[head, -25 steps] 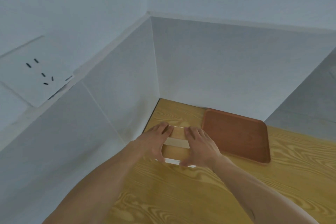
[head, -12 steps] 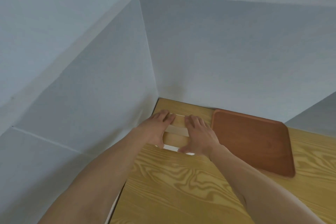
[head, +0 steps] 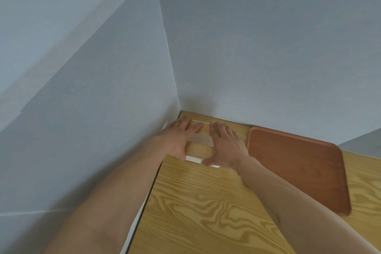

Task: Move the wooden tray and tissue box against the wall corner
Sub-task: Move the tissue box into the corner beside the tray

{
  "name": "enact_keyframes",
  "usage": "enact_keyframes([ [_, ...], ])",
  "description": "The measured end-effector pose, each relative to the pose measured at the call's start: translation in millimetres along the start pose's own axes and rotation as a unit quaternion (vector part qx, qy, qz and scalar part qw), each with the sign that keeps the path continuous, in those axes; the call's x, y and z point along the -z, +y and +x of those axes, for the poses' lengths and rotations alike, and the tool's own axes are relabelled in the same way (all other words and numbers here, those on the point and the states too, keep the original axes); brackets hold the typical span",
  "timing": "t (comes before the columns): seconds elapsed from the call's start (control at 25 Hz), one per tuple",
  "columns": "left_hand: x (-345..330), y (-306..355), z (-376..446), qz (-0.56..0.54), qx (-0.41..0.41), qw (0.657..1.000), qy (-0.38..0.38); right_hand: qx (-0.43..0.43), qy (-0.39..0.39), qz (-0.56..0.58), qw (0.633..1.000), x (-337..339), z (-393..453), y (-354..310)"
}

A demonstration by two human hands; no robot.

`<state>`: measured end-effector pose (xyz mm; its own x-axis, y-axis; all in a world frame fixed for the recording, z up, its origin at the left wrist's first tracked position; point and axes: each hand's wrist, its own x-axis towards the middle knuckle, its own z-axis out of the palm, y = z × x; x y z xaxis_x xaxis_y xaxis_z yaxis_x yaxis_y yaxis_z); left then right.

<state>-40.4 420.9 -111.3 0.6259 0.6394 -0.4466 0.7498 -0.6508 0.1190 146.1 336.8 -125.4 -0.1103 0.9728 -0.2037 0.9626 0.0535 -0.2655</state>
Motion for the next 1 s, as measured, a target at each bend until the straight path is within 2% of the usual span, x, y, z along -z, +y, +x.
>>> enact_keyframes([
  [0.32, -5.0, -5.3, 0.6, -0.013, -0.002, 1.000, -0.008, 0.007, 0.000, -0.006, 1.000, -12.1, 6.7, 1.7],
  [0.4, -12.1, 0.0, -8.1, -0.030, 0.010, 0.999, 0.022, 0.006, 0.006, 0.008, 1.000, -13.4, 0.1, -1.4],
  [0.6, -60.5, 32.4, -53.4, -0.130, 0.062, 0.978, 0.151, 0.020, 0.084, 0.019, 0.996, -32.0, -53.9, -17.0],
  [0.76, -93.6, 53.7, -78.0, -0.074, 0.050, 0.983, 0.157, 0.032, 0.079, -0.020, 0.996, -53.4, -91.6, -23.1],
  [1.0, -96.5, 59.9, -79.7, -0.039, 0.062, 0.987, 0.144, 0.015, 0.041, -0.048, 0.998, -59.7, -97.3, -24.4],
])
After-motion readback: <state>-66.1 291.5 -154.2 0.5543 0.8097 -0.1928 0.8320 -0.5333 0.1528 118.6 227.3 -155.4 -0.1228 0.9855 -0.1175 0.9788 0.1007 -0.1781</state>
